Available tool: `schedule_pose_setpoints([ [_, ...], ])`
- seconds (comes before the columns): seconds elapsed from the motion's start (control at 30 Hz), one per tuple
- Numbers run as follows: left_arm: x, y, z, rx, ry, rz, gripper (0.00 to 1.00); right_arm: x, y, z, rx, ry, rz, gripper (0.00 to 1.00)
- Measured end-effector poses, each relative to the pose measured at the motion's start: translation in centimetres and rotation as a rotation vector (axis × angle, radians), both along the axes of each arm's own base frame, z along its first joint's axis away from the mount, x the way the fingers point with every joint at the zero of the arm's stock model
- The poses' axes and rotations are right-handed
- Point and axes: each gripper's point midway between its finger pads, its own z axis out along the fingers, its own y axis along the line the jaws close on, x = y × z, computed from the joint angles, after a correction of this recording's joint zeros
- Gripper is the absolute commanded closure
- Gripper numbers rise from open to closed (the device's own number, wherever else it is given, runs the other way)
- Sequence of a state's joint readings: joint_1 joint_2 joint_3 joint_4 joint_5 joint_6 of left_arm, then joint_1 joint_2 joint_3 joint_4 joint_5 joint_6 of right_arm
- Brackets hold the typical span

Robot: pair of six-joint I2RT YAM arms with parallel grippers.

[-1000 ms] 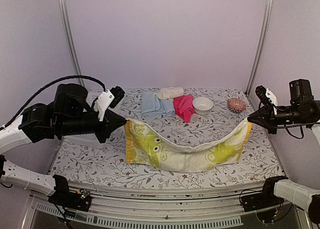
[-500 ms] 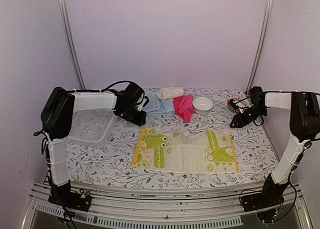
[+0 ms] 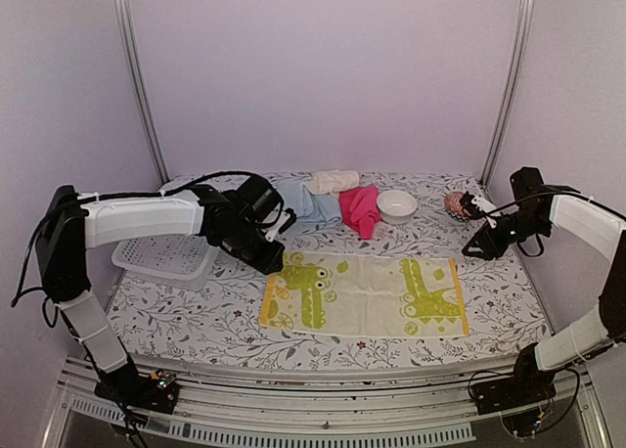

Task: Roll the towels
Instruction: Flatten out the towel at the center of the board, then smooth out the towel at the center of the board.

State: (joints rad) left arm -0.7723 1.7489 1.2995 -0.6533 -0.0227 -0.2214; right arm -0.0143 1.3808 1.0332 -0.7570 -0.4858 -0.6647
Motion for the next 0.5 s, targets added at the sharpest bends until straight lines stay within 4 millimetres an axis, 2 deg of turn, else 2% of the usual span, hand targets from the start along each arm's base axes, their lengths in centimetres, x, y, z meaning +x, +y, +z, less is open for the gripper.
schedule_pose_setpoints([
  [0.1,-2.2,0.4,-1.3,0.002,0.055,-0.017,0.89,-3.6,0.5,-2.6,0.0,0.107,0.08,0.66],
  [0.27,-5.8,1.3,-5.0,0.042,0.161,-0.023,0.93,-8.7,1.7,-5.6,-0.006,0.235,0.22,0.75],
  [0.33,-6.8,1.3,-6.0,0.049,0.187,-0.033,0.95,-9.8,2.0,-6.1,-0.016,0.254,0.267,0.76],
  [0.5,-7.3,1.5,-7.7,0.072,0.208,-0.038,0.96,-12.2,2.3,-8.0,-0.052,0.292,0.361,0.77],
])
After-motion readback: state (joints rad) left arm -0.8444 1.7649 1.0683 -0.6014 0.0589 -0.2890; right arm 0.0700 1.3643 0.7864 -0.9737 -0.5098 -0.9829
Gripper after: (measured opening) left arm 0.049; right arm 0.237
